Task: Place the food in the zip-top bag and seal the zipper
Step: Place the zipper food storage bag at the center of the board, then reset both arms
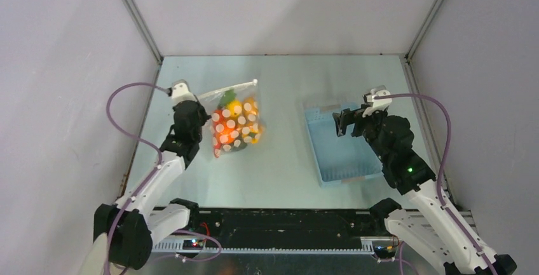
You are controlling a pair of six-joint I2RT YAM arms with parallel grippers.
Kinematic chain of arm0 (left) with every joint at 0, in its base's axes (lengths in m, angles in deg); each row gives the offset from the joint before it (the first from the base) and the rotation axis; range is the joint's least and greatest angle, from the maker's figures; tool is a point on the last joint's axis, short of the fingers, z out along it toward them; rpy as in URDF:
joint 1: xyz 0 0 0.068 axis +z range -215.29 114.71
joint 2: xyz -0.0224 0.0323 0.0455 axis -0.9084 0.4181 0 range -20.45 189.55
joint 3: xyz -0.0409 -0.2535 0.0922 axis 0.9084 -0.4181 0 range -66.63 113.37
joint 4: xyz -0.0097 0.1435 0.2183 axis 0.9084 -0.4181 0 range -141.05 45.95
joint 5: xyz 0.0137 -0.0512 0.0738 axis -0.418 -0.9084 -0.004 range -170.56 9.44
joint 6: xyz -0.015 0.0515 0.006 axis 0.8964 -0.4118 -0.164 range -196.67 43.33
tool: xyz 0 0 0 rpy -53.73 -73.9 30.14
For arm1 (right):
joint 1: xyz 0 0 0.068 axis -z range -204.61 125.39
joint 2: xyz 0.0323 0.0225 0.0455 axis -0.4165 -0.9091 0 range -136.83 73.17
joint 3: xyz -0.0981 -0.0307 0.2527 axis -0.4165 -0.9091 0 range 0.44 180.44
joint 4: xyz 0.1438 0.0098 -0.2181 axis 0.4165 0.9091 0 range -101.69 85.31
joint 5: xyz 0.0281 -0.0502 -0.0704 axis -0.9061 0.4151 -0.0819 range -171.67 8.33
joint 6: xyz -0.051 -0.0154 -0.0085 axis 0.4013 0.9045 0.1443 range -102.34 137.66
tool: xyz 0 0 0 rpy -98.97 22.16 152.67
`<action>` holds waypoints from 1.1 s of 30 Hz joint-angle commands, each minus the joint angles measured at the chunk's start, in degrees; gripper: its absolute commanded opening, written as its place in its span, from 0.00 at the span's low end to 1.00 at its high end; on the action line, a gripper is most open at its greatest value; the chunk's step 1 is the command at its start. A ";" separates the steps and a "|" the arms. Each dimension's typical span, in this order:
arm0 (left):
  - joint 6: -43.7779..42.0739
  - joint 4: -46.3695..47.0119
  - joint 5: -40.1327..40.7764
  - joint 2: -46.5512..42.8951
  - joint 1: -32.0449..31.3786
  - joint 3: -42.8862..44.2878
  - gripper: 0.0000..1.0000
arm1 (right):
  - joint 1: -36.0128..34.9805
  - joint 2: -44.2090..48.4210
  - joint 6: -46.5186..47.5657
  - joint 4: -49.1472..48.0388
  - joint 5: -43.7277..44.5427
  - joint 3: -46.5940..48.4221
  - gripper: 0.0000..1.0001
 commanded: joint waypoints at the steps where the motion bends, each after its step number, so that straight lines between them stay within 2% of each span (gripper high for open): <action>1: 0.51 -1.90 5.98 -2.15 6.39 -0.44 0.10 | 0.45 0.03 -1.04 -2.21 4.50 -0.21 0.99; 4: -1.01 -4.03 8.49 -1.48 11.97 -0.90 0.10 | 0.65 0.11 -0.95 -1.65 4.59 -0.20 0.99; 8: 0.89 -2.36 5.02 -0.64 19.54 -3.59 0.09 | 1.14 0.71 -2.03 -0.06 7.58 -0.20 0.99; 10: 1.38 -2.63 4.35 -1.77 20.33 -3.94 0.11 | 1.57 1.16 -3.28 0.58 9.62 -0.20 0.99; 12: 2.48 -2.84 3.05 -3.93 20.44 -4.08 0.31 | 2.17 1.86 -5.26 0.77 11.88 -0.54 0.99; 13: 3.03 -3.02 1.85 -4.76 20.46 -4.07 0.65 | 2.56 2.12 -7.02 0.86 13.59 -0.90 1.00; 14: 3.35 -3.93 1.09 -6.74 20.45 -3.96 0.82 | 2.74 2.66 -8.12 0.99 14.71 -1.08 0.99; 15: 4.04 -4.61 -0.38 -7.70 20.47 -3.27 0.95 | 3.16 2.91 -10.94 1.57 16.95 -1.45 0.99; 16: 4.42 -7.26 -1.69 -10.00 20.47 -2.09 0.98 | 3.39 3.30 -12.54 1.96 18.23 -1.61 1.00; 20: 9.55 -16.26 -8.57 -17.17 20.37 3.26 1.00 | 4.91 3.85 -16.91 4.94 22.86 -1.63 0.99; 24: 14.56 -19.69 -19.38 -23.54 19.82 5.95 1.00 | 5.71 4.22 -19.15 8.31 24.64 -1.67 1.00; 26: 14.84 -21.33 -21.78 -25.79 18.52 6.54 1.00 | 5.73 4.42 -19.78 9.28 24.79 -1.62 0.99; 29: 13.52 -26.99 -19.20 -27.26 14.14 8.33 1.00 | 5.73 5.12 -19.94 10.30 24.59 -1.61 0.99; 31: 12.75 -29.22 -14.28 -27.50 11.74 9.02 1.00 | 5.73 5.34 -18.77 10.55 23.14 -1.61 0.99; 33: 12.55 -30.16 -12.97 -27.59 10.88 8.94 1.00 | 5.73 5.41 -18.58 10.89 22.47 -1.35 0.99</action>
